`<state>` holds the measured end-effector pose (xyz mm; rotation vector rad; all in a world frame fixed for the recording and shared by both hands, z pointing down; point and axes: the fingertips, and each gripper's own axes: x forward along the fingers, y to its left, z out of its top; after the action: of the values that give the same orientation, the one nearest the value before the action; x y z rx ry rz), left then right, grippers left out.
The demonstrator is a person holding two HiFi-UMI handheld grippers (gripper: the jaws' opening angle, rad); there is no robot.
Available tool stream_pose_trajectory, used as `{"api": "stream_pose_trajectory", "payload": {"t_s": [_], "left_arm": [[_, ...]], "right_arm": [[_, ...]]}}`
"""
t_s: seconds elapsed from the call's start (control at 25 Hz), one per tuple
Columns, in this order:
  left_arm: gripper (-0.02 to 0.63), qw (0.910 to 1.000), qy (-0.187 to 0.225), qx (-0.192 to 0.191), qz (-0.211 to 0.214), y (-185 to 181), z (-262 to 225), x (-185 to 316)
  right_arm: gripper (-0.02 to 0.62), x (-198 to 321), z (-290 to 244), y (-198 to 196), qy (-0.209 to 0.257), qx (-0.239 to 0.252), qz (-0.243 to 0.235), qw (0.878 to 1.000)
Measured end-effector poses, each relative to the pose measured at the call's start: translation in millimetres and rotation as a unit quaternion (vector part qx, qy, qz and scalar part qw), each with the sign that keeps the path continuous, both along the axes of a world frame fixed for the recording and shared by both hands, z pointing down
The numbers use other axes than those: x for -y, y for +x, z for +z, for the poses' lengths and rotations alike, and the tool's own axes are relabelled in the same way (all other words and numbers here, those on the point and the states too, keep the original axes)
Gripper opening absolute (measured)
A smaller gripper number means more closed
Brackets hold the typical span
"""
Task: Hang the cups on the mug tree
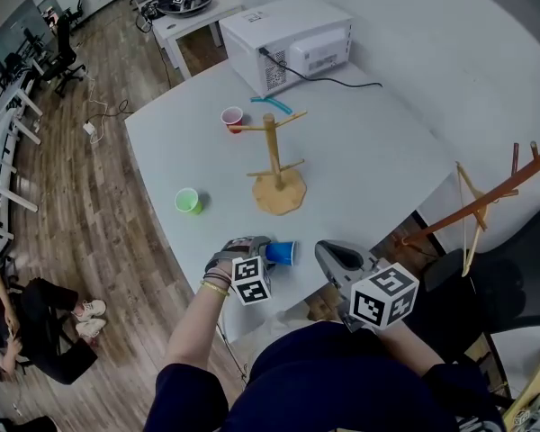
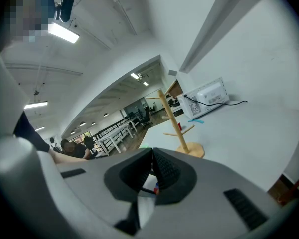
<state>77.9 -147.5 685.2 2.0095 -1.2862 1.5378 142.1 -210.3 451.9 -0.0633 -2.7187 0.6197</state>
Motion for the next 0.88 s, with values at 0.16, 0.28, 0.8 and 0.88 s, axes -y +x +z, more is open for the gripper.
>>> {"api": "stream_pose_trajectory", "payload": {"t_s": [0.16, 0.28, 0.8, 0.88], "left_arm": [[0.253, 0.9996, -0.017, 0.017, 0.017, -3.7, 11.6, 2.0], [0.253, 0.9991, -0.027, 0.021, 0.024, -4.6, 17.9, 4.5], [0.244, 0.9989, -0.029, 0.024, 0.026, -4.9, 17.2, 5.5], [0.244, 0.9989, -0.028, 0.028, 0.024, -7.5, 14.2, 5.4]], "right_arm": [[0.029, 1.4, 0.5, -0.6, 0.000, 0.000, 0.003, 1.000], [0.029, 2.5, 0.5, -1.1, 0.000, 0.000, 0.004, 1.000], [0.029, 1.4, 0.9, -6.8, -0.007, 0.004, 0.000, 1.000], [0.029, 1.3, 0.3, -7.4, -0.008, 0.004, -0.001, 1.000]]}}
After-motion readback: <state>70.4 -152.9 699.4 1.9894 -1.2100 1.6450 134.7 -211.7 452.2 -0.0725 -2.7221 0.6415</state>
